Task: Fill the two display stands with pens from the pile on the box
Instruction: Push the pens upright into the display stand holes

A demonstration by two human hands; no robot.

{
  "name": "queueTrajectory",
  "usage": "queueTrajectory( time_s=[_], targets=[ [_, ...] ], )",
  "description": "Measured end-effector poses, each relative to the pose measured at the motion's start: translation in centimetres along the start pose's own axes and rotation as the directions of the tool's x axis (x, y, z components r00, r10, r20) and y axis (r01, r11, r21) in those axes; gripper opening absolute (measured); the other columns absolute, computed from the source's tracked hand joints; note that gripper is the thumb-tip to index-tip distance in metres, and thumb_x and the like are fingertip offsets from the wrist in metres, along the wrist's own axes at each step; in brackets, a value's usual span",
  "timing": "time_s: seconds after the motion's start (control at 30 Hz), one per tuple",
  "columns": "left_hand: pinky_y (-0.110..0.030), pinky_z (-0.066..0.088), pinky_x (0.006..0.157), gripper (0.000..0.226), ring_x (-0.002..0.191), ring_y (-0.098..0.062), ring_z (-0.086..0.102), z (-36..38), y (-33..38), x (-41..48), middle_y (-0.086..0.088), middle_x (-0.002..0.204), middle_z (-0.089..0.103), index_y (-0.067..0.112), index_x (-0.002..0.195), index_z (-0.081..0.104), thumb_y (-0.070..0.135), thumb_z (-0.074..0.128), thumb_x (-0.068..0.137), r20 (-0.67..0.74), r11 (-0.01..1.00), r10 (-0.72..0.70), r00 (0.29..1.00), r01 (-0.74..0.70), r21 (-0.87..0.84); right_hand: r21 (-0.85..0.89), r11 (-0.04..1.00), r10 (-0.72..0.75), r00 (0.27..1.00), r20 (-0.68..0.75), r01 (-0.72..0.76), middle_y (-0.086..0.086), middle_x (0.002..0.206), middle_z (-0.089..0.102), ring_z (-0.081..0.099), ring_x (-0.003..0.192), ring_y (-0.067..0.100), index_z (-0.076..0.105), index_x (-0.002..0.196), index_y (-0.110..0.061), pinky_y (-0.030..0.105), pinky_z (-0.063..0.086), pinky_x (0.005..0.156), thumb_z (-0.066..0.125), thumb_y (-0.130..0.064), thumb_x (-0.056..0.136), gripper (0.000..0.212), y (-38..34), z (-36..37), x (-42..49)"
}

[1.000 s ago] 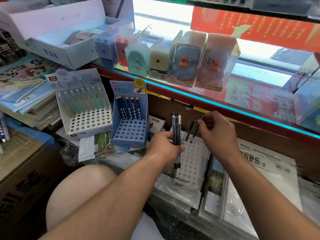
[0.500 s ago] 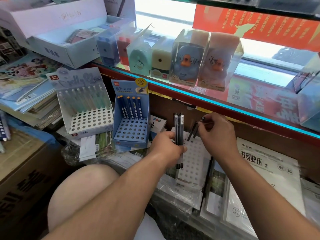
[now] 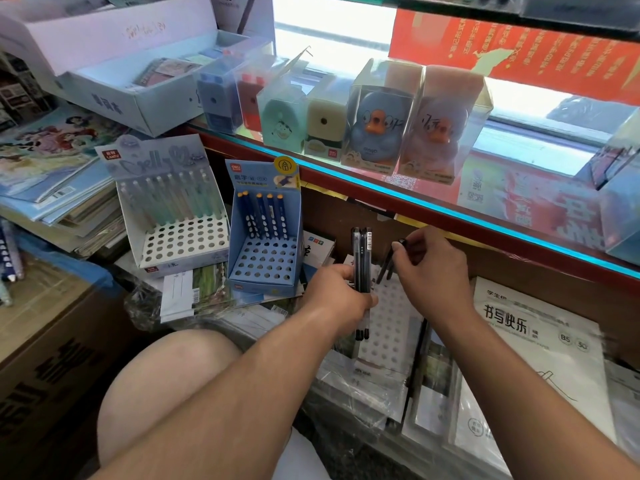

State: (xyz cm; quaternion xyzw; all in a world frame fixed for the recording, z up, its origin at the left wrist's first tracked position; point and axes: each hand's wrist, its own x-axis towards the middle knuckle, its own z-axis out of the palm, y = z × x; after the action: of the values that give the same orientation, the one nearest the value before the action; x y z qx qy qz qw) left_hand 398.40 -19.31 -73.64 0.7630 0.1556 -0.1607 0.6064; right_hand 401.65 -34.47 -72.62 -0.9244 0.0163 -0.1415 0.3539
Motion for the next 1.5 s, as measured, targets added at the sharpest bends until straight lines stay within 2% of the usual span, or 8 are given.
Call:
queueTrajectory(
  time_s=[0.27, 0.43, 0.57, 0.67, 0.87, 1.17, 1.3, 1.5],
  targets=[
    [-0.047, 0.061, 0.089, 0.024, 0.094, -0.024, 0.072, -0.1, 0.2, -0.2, -0.005, 0.097, 0.074, 0.019, 0.108, 0.073, 0.010, 0.080, 0.086, 0.013, 1.000, -0.007, 1.000, 0.007, 0.001, -0.179, 0.981, -0.066, 0.995, 0.068, 0.077, 0.002, 0.086, 0.067, 0.065, 0.074, 0.020, 0.061, 0.111, -0.019, 0.044, 0.059, 0.067, 0.054, -0.028, 0.104, 0.013, 0.3, 0.0, -0.3],
    [-0.047, 0.061, 0.088, 0.024, 0.093, -0.025, 0.073, -0.1, 0.3, -0.3, -0.006, 0.097, 0.075, 0.020, 0.106, 0.073, 0.008, 0.080, 0.086, 0.030, 1.000, 0.001, 1.000, 0.000, -0.016, -0.321, 0.943, -0.065, 0.996, 0.066, 0.083, 0.005, 0.103, 0.065, 0.061, 0.086, 0.021, 0.065, 0.124, -0.015, 0.029, 0.045, 0.067, 0.053, -0.026, 0.105, 0.026, -0.5, -0.1, -0.4],
    [-0.050, 0.061, 0.088, 0.019, 0.094, -0.028, 0.074, 0.0, 0.6, -0.9, -0.004, 0.090, 0.072, 0.022, 0.096, 0.073, 0.007, 0.080, 0.086, 0.119, 1.000, 0.016, 0.993, -0.014, -0.020, -0.022, 0.998, -0.062, 0.997, -0.038, 0.061, -0.005, 0.097, 0.065, 0.061, 0.083, 0.009, 0.068, 0.121, -0.015, 0.023, 0.045, 0.068, 0.062, -0.029, 0.099, 0.026, -1.5, -1.3, -0.8],
    [-0.050, 0.060, 0.092, 0.021, 0.095, -0.026, 0.072, 0.3, 1.1, -1.3, -0.003, 0.090, 0.070, 0.018, 0.101, 0.071, 0.003, 0.078, 0.087, 0.204, 0.999, 0.025, 0.979, -0.018, -0.033, 0.246, 0.969, -0.012, 0.993, 0.119, -0.018, -0.010, 0.091, 0.069, 0.067, 0.084, 0.007, 0.072, 0.111, -0.023, 0.027, 0.058, 0.075, 0.065, -0.030, 0.098, 0.016, -1.8, -2.0, -0.4],
    [-0.050, 0.059, 0.093, 0.023, 0.097, -0.028, 0.072, 0.4, 1.1, -1.4, -0.004, 0.093, 0.072, 0.016, 0.105, 0.073, 0.005, 0.079, 0.085, 0.198, 0.999, 0.031, 0.980, -0.034, 0.008, 0.403, 0.909, -0.011, 0.962, 0.274, -0.104, 0.001, 0.079, 0.071, 0.070, 0.071, 0.016, 0.065, 0.113, -0.025, 0.024, 0.058, 0.057, 0.068, -0.017, 0.097, 0.018, -1.7, -3.2, -0.3],
    [-0.047, 0.062, 0.087, 0.021, 0.093, -0.027, 0.072, 0.1, 0.5, -0.7, -0.007, 0.094, 0.071, 0.022, 0.085, 0.069, 0.004, 0.079, 0.086, 0.012, 1.000, 0.029, 1.000, -0.029, 0.007, 0.197, 0.980, 0.005, 1.000, 0.011, -0.007, -0.011, 0.097, 0.068, 0.065, 0.090, 0.008, 0.067, 0.113, -0.026, 0.025, 0.056, 0.079, 0.067, -0.026, 0.098, 0.015, 0.3, -3.5, -0.6],
    [-0.044, 0.063, 0.084, 0.019, 0.092, -0.027, 0.073, 0.1, 0.6, -0.9, -0.006, 0.091, 0.071, 0.021, 0.085, 0.068, 0.005, 0.078, 0.087, 0.025, 1.000, 0.023, 0.999, -0.023, 0.014, 0.120, 0.992, 0.042, 0.998, -0.057, -0.035, -0.008, 0.100, 0.067, 0.061, 0.088, 0.004, 0.066, 0.117, -0.019, 0.010, 0.041, 0.071, 0.066, -0.026, 0.099, 0.020, 0.8, -3.5, -0.8],
    [-0.043, 0.062, 0.086, 0.015, 0.090, -0.024, 0.073, 0.1, 0.6, -1.0, -0.004, 0.094, 0.072, 0.021, 0.093, 0.071, 0.010, 0.079, 0.087, 0.045, 0.999, 0.012, 0.999, -0.013, 0.042, -0.036, 0.999, 0.003, 0.997, -0.080, -0.005, -0.004, 0.099, 0.064, 0.058, 0.088, 0.011, 0.066, 0.115, -0.015, 0.008, 0.035, 0.068, 0.064, -0.025, 0.100, 0.019, 1.1, -2.8, -0.8]
  ],
)
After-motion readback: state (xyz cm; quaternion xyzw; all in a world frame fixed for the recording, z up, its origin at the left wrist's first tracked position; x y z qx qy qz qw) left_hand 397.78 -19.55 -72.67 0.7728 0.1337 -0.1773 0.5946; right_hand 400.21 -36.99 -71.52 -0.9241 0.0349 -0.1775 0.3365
